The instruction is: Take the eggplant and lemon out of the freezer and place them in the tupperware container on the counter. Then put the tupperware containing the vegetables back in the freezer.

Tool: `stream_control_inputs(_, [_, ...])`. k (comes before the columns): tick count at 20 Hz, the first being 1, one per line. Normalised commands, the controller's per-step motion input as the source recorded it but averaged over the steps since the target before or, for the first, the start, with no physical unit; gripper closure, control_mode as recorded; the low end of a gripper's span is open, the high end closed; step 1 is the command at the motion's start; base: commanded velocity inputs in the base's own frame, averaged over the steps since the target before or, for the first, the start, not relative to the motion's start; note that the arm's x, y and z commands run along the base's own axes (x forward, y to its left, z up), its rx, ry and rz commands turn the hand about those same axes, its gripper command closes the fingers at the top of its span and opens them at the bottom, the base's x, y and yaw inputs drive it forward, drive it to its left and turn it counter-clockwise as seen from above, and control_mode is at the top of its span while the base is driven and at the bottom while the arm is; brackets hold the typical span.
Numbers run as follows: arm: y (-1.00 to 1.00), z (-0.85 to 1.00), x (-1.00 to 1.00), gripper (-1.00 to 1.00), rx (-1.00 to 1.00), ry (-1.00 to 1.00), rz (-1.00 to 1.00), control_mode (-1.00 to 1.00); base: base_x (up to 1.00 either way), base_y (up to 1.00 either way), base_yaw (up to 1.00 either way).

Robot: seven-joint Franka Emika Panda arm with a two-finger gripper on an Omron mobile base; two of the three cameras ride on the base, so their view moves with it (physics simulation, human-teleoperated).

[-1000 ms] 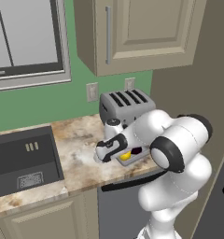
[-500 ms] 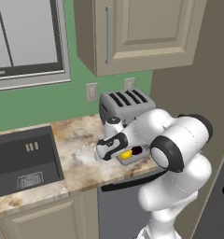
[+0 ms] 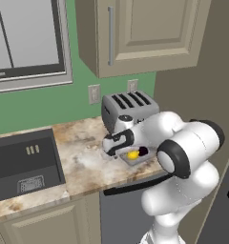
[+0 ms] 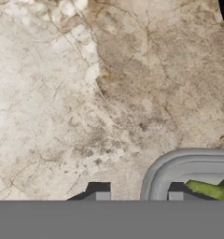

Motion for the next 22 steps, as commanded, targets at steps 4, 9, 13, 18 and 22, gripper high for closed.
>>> stream_control_inputs(4, [-0.52,0.57,-0.23,1.00,0.20,-0.01,0.18,-1.00,0.00,0.00,0.00])
stream_control_inputs(9, [-0.42,0.39,-0.08,1.00,0.17,0.00,0.25,-1.00,0.00,0.00,0.00])
stream_control_inputs(13, [-0.14,0.24,0.00,1.00,0.08,0.00,0.35,-1.00,0.00,0.00,0.00])
stream_control_inputs(18, [-0.03,0.21,0.00,1.00,0.01,-0.05,0.40,-1.00,0.00,0.00,0.00])
stream_control_inputs(22, [0.00,0.32,0.00,1.00,0.00,-0.09,0.43,-1.00,0.00,0.00,0.00])
